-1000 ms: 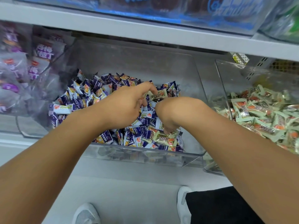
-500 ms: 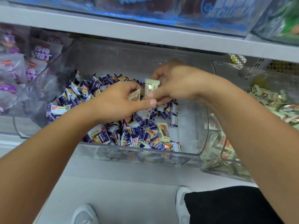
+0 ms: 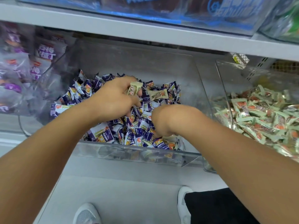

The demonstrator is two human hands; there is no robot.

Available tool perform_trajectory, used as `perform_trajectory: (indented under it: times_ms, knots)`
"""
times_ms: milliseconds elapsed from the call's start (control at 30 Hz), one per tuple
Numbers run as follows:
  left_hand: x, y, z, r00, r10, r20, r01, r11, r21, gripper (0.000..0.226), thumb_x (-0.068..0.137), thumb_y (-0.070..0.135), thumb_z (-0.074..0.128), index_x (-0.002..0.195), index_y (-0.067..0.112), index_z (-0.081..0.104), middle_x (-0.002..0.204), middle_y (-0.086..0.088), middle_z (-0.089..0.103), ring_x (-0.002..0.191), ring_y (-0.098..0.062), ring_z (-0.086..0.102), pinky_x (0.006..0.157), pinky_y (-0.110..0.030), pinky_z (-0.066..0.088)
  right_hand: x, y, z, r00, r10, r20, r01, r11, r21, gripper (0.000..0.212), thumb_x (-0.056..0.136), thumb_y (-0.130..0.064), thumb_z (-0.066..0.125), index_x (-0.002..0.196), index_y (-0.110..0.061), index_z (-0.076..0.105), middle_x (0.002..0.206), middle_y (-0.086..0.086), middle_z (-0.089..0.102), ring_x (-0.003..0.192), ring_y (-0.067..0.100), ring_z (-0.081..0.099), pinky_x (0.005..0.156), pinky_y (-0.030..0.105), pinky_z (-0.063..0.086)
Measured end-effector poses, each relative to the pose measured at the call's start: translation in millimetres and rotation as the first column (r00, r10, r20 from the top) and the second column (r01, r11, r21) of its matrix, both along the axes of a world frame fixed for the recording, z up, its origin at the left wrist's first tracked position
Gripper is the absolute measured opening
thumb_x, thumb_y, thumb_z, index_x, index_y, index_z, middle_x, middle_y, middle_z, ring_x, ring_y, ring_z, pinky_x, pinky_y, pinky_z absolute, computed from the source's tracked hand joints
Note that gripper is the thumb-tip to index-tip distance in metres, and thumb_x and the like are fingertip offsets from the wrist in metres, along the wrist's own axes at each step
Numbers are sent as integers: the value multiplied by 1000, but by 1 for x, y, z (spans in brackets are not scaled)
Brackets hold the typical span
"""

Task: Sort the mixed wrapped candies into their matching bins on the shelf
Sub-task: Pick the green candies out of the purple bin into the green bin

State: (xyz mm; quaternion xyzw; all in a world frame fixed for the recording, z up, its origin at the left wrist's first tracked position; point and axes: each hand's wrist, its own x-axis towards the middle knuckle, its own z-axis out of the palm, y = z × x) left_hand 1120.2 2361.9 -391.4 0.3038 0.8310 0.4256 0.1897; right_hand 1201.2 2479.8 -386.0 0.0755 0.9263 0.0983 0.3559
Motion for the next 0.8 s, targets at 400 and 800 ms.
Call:
perform_trajectory:
  times_ms: [400,800]
  knots:
    - [4,-12,-1,979,-161,-128,134,972,-194,33,100,33,49,77,12,60,57,13,62,43,-1,44,53,-28,37,-10,12,9,989,-5,-146,-8,996,-86,22,93,-4,55,111,-8,66,105,8,68,90,23,67,64,29,54]
    - [8,-12,-3,939,-343,-20,322,898,-299,20,101,29,48,89,33,64,72,2,67,48,-7,59,56,-29,49,3,17,13,998,58,-2,-58,998,21,36,96,-23,64,131,-13,62,123,3,65,104,21,61,81,29,50]
